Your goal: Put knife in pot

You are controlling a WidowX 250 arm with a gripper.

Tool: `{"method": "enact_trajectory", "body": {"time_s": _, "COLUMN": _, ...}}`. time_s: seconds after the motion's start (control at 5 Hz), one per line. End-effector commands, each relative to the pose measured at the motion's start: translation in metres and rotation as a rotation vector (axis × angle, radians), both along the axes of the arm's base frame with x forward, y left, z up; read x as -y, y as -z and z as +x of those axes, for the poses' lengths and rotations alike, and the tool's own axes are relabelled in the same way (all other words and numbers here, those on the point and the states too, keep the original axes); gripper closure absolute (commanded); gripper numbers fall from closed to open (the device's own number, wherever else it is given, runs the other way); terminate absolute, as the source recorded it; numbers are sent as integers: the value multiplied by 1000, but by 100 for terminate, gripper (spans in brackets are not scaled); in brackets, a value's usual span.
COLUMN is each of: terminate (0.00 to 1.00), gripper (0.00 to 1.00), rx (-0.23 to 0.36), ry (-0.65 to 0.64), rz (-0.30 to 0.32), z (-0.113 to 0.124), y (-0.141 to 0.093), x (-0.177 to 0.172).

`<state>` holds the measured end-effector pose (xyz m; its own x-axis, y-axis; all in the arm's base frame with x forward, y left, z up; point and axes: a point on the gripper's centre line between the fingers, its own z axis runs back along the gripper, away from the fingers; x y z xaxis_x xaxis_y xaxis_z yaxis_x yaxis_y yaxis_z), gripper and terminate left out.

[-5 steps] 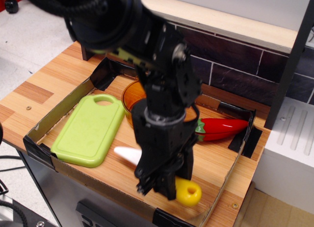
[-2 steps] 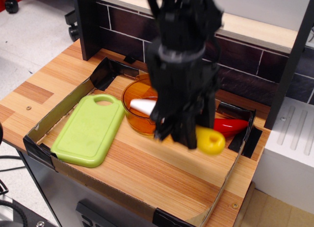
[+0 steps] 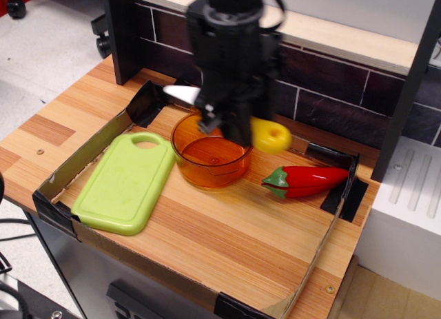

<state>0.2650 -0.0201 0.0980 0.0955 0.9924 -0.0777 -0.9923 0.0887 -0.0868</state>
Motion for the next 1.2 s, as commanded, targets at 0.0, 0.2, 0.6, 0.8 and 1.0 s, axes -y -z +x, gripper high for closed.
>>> {"method": "enact_trajectory", "body": {"time_s": 0.0, "terminate": 0, "gripper": 100, "rx": 41, "ry": -31, "rz": 73, "z": 34, "y": 2, "x": -44}}
{"method": "enact_trajectory", "body": {"time_s": 0.2, "terminate": 0, "gripper": 100, "rx": 35, "ry": -49, "rz": 88, "z": 42, "y": 10, "x": -51}}
{"method": "enact_trajectory", "body": {"time_s": 0.6, "terminate": 0, "gripper": 100, "rx": -7, "ry": -24, "rz": 113, "z": 44, "y": 29, "x": -37}}
{"method": "enact_trajectory", "body": {"time_s": 0.8, "terminate": 0, "gripper": 0, "rx": -42, "ry": -4, "rz": 136, "z": 45, "y": 38, "x": -35}}
{"method": "enact_trajectory", "body": {"time_s": 1.0, "terminate": 0, "gripper": 0, "rx": -33, "ry": -1, "rz": 132, "z": 43, "y": 34, "x": -33}}
